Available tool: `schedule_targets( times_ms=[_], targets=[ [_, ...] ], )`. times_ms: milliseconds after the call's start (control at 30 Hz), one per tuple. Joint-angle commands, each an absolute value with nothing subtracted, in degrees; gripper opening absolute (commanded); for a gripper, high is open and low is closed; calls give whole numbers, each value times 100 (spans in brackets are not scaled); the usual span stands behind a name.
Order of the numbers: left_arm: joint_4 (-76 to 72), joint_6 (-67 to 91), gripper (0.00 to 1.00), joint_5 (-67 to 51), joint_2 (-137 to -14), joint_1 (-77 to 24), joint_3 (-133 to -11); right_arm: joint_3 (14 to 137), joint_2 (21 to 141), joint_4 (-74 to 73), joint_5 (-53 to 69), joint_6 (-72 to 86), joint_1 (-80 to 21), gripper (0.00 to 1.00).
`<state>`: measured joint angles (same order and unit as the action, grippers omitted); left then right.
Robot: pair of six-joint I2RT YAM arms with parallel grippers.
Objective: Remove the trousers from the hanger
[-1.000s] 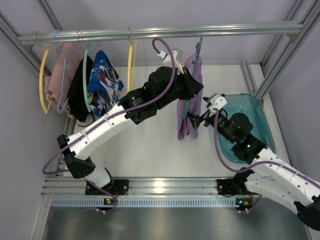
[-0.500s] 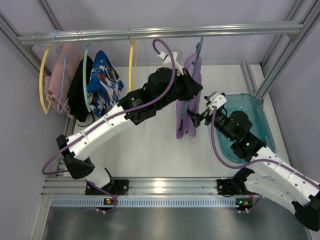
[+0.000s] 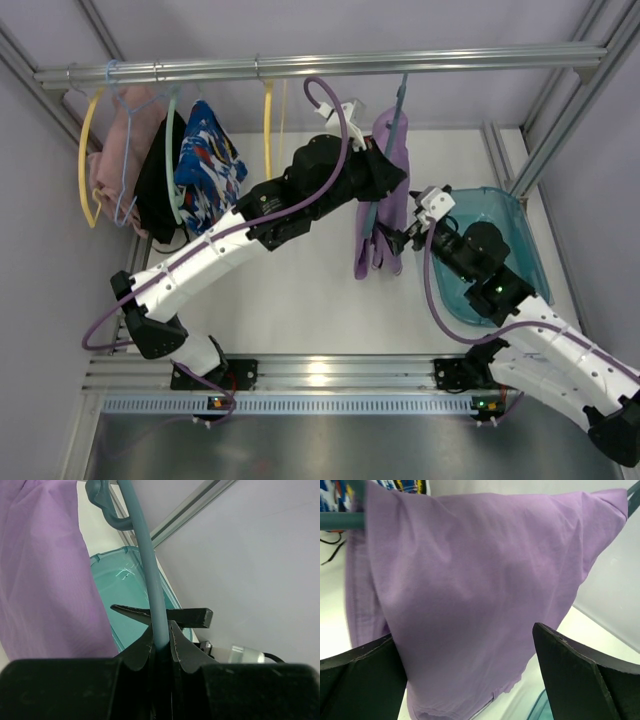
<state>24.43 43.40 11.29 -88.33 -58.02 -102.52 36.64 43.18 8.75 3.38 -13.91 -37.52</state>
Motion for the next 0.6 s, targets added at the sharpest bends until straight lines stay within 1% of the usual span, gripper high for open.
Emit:
schedule_targets(
  times_ms=[0,100,233,400,567],
  targets=[
    [1477,4297,0,1081,-8543,-5810,-10432,3858,4709,1283,-190,-1337,-3674,99],
    [1485,4350,0,1046,-8596,-5810,-10485,4086,5044,1388,-622,-1196,-3674,99],
    [1485,4351,0,1116,-8631,-5818,-10529,4262,5194,1547,-861,-1090,-3674,100],
    [1494,4482,0,1265,-8657,-5810,-10503,4474,5107,1476,-466,-450,-3683,99],
    [1494,4631,0,1380,-8710,-5810,-10582,4403,4975,1617,-580,-97,-3788,99]
  ],
)
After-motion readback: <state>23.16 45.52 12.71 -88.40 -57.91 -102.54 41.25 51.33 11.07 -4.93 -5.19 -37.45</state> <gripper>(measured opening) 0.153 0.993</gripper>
